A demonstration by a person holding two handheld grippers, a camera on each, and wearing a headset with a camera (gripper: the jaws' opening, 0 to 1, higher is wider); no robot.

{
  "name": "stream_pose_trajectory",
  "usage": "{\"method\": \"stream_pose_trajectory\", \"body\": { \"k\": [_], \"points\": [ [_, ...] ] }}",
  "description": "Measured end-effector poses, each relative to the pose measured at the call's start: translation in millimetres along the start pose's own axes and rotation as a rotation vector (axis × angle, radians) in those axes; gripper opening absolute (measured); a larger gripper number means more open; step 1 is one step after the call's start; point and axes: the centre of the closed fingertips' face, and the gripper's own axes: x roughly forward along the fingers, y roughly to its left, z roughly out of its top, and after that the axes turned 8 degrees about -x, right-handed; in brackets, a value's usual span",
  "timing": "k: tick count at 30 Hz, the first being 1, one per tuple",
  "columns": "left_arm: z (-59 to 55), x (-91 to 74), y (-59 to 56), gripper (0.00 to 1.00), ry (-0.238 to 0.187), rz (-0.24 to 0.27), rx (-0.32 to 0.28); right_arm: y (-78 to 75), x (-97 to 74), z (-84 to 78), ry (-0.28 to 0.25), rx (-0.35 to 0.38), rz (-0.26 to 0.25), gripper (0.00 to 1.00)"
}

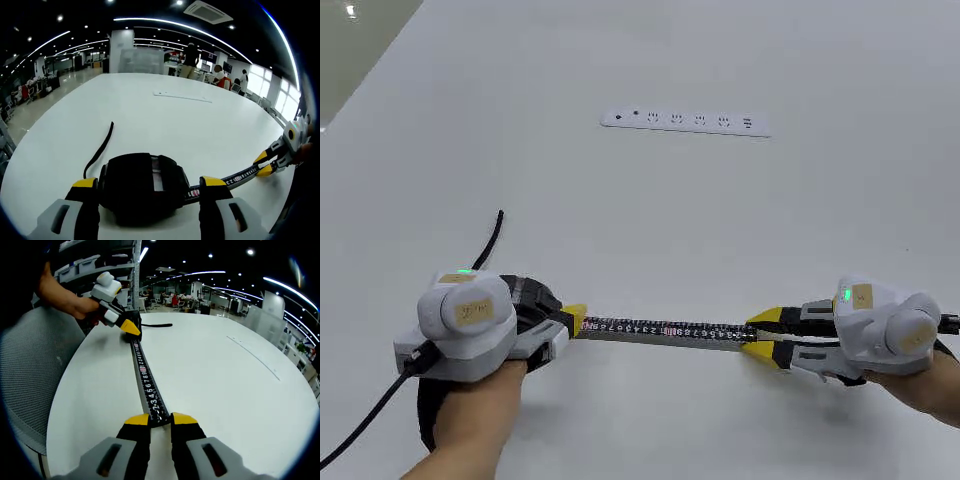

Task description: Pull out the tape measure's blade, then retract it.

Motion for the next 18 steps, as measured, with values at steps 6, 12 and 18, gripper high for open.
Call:
{"method": "stream_pose_trajectory", "body": {
  "k": [6,12,18],
  "points": [
    [-2.2,2.5,4.7,0.76,0.004,0.027,-0.025,-1.2,0.3,-0.3,0.0,0.004,0.0,0.12],
    [-1.4,2.0,7.2,0.74,-0.01,0.049,-0.053,0.0,0.4,0.9,0.012,-0.006,0.002,0.12],
    [-2.2,1.6,8.6,0.7,0.0,0.042,-0.047,-0.5,1.4,0.1,0.015,-0.007,0.004,0.12]
  ]
}}
